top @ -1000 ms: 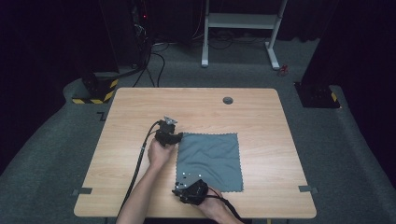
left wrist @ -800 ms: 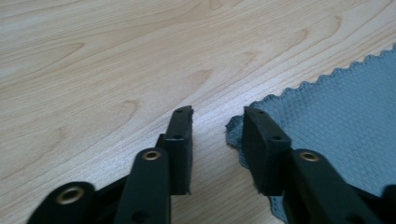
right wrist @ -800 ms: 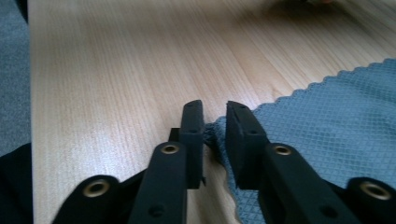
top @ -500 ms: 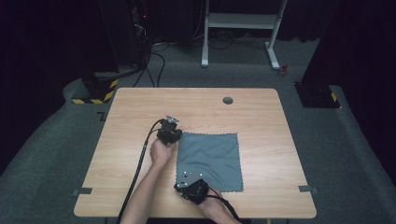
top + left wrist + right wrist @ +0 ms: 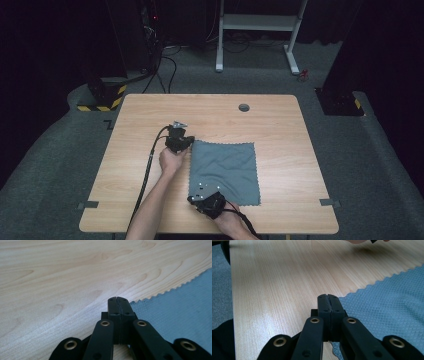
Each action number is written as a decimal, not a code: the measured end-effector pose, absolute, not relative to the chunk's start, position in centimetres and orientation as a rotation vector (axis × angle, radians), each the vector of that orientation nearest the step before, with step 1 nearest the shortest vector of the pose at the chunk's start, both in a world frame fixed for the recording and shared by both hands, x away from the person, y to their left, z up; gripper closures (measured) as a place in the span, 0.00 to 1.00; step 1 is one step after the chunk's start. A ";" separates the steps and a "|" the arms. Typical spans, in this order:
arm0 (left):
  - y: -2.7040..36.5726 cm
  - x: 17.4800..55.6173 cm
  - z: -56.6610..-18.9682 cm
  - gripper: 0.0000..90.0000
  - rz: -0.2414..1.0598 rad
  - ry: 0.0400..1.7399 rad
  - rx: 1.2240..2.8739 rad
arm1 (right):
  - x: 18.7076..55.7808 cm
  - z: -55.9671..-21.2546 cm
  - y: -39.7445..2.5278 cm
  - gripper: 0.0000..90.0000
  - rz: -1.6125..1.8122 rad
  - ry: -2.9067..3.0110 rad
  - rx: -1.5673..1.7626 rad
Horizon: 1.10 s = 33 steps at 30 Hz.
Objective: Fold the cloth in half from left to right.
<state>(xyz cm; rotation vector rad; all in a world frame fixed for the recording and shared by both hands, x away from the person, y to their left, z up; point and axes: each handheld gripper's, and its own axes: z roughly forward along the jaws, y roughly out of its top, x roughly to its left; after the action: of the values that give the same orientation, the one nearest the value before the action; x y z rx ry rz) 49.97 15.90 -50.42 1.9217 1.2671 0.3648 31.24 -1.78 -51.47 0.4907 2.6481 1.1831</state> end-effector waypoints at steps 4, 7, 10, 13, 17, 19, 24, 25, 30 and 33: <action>16.1 50.0 -50.1 1.00 0.350 1.267 1.915 | 31.2 -51.2 -1.7 1.00 1.190 2.646 0.484; 16.2 50.1 -50.0 1.00 0.343 1.262 1.911 | 31.2 -51.0 -1.6 1.00 1.201 2.647 0.481; 16.4 50.1 -49.8 1.00 0.329 1.271 1.890 | 31.4 -50.9 -1.7 1.00 1.221 2.656 0.493; 16.8 50.2 -49.5 1.00 0.332 1.262 1.892 | 31.5 -50.7 -1.6 1.00 1.222 2.662 0.489; 17.4 50.0 -49.0 1.00 0.330 1.276 1.878 | 31.5 -50.3 -1.2 1.00 1.238 2.661 0.482; 17.8 49.9 -48.7 1.00 0.336 1.277 1.876 | 31.5 -50.0 -0.9 1.00 1.251 2.661 0.473; 18.9 49.6 -47.7 1.00 0.352 1.273 1.877 | 31.4 -49.2 0.0 1.00 1.289 2.656 0.453; 18.9 49.5 -47.5 1.00 0.355 1.270 1.878 | 31.4 -49.2 0.0 1.00 1.296 2.652 0.446; 17.9 49.5 -47.7 1.00 0.376 1.246 1.904 | 31.4 -49.3 -0.8 1.00 1.310 2.643 0.468; 16.9 49.8 -48.4 1.00 0.361 1.236 1.920 | 31.5 -49.5 -1.7 1.00 1.309 2.633 0.496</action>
<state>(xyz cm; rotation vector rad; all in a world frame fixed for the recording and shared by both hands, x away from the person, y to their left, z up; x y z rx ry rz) 49.80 16.92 -48.35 1.9198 1.2361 0.3614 31.48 -1.69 -49.46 0.4959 2.6326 1.3089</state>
